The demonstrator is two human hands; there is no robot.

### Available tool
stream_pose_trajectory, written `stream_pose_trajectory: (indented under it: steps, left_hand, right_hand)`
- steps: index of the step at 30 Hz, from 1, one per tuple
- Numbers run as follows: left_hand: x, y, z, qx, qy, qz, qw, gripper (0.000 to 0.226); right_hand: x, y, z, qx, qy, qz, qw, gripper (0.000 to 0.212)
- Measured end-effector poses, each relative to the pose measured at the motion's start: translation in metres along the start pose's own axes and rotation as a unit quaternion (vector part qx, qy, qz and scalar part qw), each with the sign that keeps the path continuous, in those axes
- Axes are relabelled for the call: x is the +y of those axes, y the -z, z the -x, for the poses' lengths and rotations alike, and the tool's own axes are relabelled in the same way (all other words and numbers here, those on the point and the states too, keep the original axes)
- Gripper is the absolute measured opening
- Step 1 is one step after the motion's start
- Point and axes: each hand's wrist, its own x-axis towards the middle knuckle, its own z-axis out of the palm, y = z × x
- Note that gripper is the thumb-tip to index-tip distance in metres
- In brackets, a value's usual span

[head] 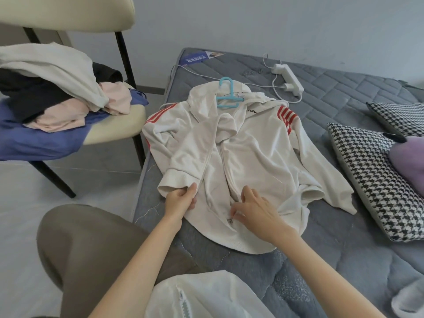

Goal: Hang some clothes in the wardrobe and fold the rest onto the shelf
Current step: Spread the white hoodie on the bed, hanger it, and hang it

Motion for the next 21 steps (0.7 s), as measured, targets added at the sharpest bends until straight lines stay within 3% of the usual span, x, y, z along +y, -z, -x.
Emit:
stream_pose_trajectory:
  steps: [4,6,8,12,14,17,21]
  left_hand:
    - [0.006,-0.008,0.005,-0.079,0.046,0.153,0.984,0.019]
    - [0.008,-0.013,0.009,-0.129,0.060,0.194,0.971,0.018]
    - [0.005,-0.019,0.013,-0.157,0.060,0.181,0.969,0.022]
    - [-0.017,-0.023,0.011,-0.146,0.039,0.059,0.987,0.051]
    - [-0.024,-0.020,0.009,-0.132,0.005,-0.028,0.991,0.055]
    - [-0.028,-0.017,0.005,-0.124,-0.008,-0.058,0.991,0.041]
    - [-0.029,-0.015,0.004,-0.136,-0.011,-0.062,0.989,0.040]
  right_hand:
    - [0.004,0.011,0.001,0.027,0.011,-0.003,1.000,0.008]
    - [0.003,0.025,-0.001,-0.023,0.011,-0.097,0.995,0.012]
    - [0.001,0.031,-0.005,-0.106,-0.001,-0.190,0.976,0.014]
    - [-0.002,0.015,-0.007,-0.226,-0.044,-0.145,0.962,0.012]
    - [0.001,0.008,0.000,-0.207,-0.069,-0.162,0.962,0.016]
    - [0.003,0.003,0.012,-0.148,-0.099,-0.211,0.961,0.023]
    - [0.000,-0.001,0.017,-0.101,-0.145,-0.363,0.915,0.048]
